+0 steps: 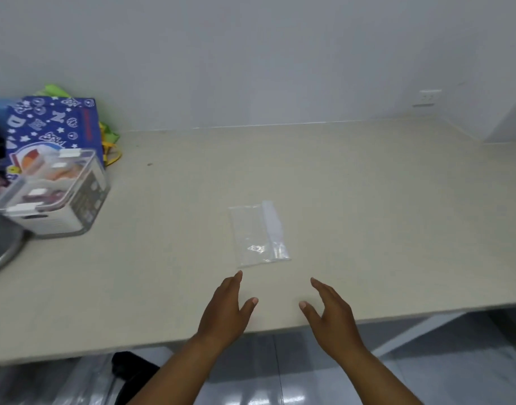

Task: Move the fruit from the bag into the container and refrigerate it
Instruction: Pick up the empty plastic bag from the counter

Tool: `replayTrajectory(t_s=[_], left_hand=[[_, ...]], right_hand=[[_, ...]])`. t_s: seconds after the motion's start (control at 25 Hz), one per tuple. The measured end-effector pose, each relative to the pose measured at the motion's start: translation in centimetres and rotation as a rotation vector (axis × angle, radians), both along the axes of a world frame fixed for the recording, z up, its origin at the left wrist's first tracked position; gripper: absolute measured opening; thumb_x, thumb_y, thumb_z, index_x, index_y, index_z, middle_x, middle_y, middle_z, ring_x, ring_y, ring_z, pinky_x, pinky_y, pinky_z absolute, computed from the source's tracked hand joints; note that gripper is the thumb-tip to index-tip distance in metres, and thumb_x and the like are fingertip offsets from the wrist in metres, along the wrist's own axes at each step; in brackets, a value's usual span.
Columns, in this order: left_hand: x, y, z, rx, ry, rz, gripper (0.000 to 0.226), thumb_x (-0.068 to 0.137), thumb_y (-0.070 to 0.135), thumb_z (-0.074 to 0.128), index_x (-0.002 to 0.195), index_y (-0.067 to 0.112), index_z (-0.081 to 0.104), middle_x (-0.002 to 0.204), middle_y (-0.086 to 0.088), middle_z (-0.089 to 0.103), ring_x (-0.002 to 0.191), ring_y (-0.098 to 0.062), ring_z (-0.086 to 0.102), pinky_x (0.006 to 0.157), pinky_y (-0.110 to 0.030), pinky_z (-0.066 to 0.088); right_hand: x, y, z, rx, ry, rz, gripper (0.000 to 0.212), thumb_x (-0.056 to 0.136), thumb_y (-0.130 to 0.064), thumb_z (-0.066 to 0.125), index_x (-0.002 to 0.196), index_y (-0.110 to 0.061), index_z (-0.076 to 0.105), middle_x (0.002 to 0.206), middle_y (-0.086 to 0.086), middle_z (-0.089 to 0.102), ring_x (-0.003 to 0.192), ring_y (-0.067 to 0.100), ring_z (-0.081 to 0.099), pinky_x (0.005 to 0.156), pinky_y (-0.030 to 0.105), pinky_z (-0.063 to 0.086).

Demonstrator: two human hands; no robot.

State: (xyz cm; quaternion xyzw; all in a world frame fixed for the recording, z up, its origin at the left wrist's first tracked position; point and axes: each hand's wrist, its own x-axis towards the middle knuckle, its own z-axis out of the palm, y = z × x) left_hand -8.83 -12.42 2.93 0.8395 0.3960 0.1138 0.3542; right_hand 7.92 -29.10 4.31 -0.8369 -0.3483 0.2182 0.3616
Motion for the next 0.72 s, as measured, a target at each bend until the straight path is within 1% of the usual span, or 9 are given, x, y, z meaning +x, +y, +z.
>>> replayTrajectory(t_s=[0.08, 0.16, 0.28, 0.36, 0.56, 0.6, 0.64, 0.68, 0.72], left_hand=[[-0.3, 1.7, -0.4, -0.038, 0.030, 0.042, 0.068, 0.092, 0.041, 0.056, 0.149, 0.016, 0.029, 0.148, 0.000, 0.042, 0.134, -0.018, 0.042, 0.106, -0.036, 0.039], [0.1, 3.2, -0.8, -0.089, 0.049, 0.084, 0.067, 0.092, 0.041, 0.057, 0.148, 0.016, 0.030, 0.146, -0.002, 0.044, 0.132, -0.020, 0.045, 0.105, -0.038, 0.040], [1.8, 5.6, -1.4, -0.166, 0.071, 0.144, 0.066, 0.091, 0.039, 0.058, 0.147, 0.014, 0.033, 0.144, -0.004, 0.047, 0.129, -0.022, 0.048, 0.105, -0.038, 0.041], [3.7, 7.2, -1.6, -0.210, 0.089, 0.197, 0.065, 0.091, 0.038, 0.058, 0.146, 0.012, 0.034, 0.143, -0.007, 0.047, 0.128, -0.025, 0.049, 0.105, -0.038, 0.040], [8.4, 10.4, -2.6, -0.339, 0.129, 0.370, 0.066, 0.090, 0.038, 0.060, 0.144, 0.009, 0.037, 0.141, -0.011, 0.051, 0.128, -0.026, 0.049, 0.106, -0.035, 0.037], [9.3, 10.9, -2.7, -0.372, 0.121, 0.418, 0.064, 0.090, 0.038, 0.060, 0.143, 0.009, 0.039, 0.139, -0.011, 0.054, 0.127, -0.025, 0.050, 0.105, -0.033, 0.037], [10.1, 11.4, -2.7, -0.397, 0.109, 0.463, 0.062, 0.090, 0.038, 0.060, 0.141, 0.008, 0.042, 0.136, -0.010, 0.056, 0.126, -0.025, 0.050, 0.102, -0.031, 0.037], [10.8, 11.9, -2.7, -0.422, 0.099, 0.513, 0.059, 0.089, 0.036, 0.060, 0.139, 0.008, 0.044, 0.133, -0.010, 0.059, 0.125, -0.025, 0.051, 0.100, -0.029, 0.037], [11.4, 12.3, -2.9, -0.439, 0.096, 0.565, 0.056, 0.089, 0.034, 0.061, 0.137, 0.008, 0.047, 0.131, -0.009, 0.060, 0.124, -0.025, 0.052, 0.098, -0.028, 0.037]], right_hand=[[0.4, 2.5, -0.2, 0.008, 0.071, -0.048, 0.054, 0.089, -0.034, 0.063, 0.139, -0.021, 0.047, 0.142, -0.004, 0.051, 0.128, 0.016, 0.049, 0.108, 0.033, 0.040], [1.1, 4.8, -0.3, 0.005, 0.129, -0.090, 0.052, 0.089, -0.030, 0.064, 0.137, -0.018, 0.050, 0.140, -0.002, 0.054, 0.125, 0.017, 0.052, 0.106, 0.037, 0.043], [3.0, 7.8, -0.7, -0.002, 0.154, -0.112, 0.046, 0.090, -0.026, 0.064, 0.133, -0.015, 0.054, 0.134, 0.001, 0.059, 0.120, 0.014, 0.055, 0.100, 0.027, 0.044], [4.6, 9.8, -1.2, -0.044, 0.143, -0.099, 0.044, 0.090, -0.027, 0.063, 0.132, -0.014, 0.055, 0.130, 0.001, 0.061, 0.117, 0.013, 0.057, 0.093, 0.020, 0.039], [8.6, 14.4, -2.4, -0.199, 0.152, -0.041, 0.044, 0.091, -0.030, 0.059, 0.129, -0.010, 0.056, 0.126, 0.005, 0.062, 0.114, 0.022, 0.058, 0.095, 0.026, 0.039], [9.4, 15.2, -2.6, -0.217, 0.161, -0.038, 0.036, 0.090, -0.029, 0.059, 0.122, -0.011, 0.060, 0.118, 0.004, 0.064, 0.110, 0.024, 0.058, 0.092, 0.027, 0.040], [10.0, 16.0, -3.0, -0.236, 0.155, -0.033, 0.021, 0.090, -0.027, 0.058, 0.104, -0.013, 0.064, 0.102, 0.001, 0.064, 0.100, 0.026, 0.058, 0.083, 0.027, 0.042], [10.6, 16.7, -3.4, -0.244, 0.139, -0.014, 0.011, 0.089, -0.025, 0.057, 0.083, -0.016, 0.059, 0.084, -0.001, 0.060, 0.087, 0.027, 0.056, 0.070, 0.026, 0.041], [11.0, 17.4, -3.6, -0.258, 0.133, -0.003, 0.018, 0.088, -0.024, 0.056, 0.072, -0.016, 0.051, 0.072, -0.002, 0.054, 0.079, 0.026, 0.052, 0.061, 0.025, 0.037]])
